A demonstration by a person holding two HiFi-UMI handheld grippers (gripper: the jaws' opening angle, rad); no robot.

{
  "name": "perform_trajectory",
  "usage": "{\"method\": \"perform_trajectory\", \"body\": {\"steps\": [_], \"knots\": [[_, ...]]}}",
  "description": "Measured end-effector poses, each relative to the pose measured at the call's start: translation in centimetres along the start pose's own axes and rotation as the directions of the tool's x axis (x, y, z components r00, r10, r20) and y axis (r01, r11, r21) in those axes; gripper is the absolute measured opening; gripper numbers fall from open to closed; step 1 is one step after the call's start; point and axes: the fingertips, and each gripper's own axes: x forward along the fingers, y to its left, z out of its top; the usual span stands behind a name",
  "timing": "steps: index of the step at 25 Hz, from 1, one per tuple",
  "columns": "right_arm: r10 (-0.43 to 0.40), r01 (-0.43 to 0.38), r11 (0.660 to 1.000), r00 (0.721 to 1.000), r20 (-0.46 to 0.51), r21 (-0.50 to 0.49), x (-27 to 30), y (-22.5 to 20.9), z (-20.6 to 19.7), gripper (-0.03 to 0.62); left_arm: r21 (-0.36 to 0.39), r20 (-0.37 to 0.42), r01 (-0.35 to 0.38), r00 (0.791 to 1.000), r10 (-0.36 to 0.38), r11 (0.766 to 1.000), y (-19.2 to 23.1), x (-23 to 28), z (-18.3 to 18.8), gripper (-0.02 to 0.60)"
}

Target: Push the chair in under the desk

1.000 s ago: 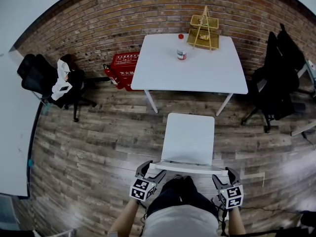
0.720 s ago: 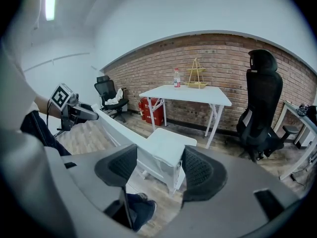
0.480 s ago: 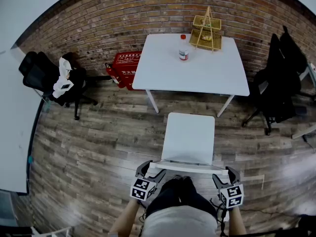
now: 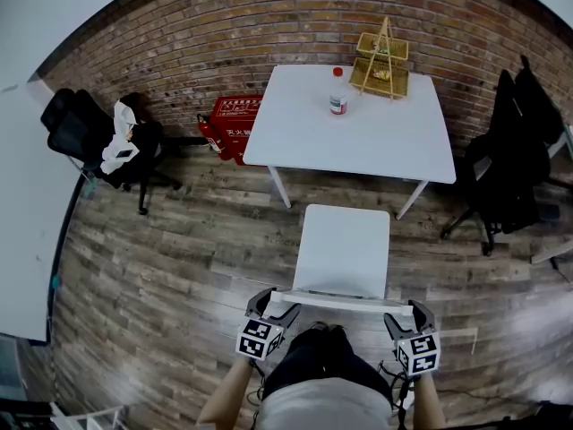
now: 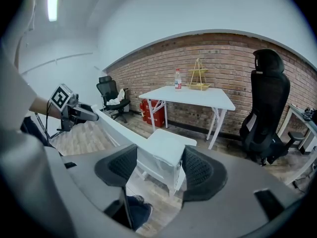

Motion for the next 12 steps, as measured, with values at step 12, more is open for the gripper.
{"method": "perform_trajectory", "body": {"steps": [12], "knots": [[0.016,-0.015,1.0,1.0,0.009,-0.009,1.7,-1.8,1.1,0.291,-0.012,0.006,-0.026,1.0,0.026,1.0,0.6,1.6,1.4,0.322]]}}
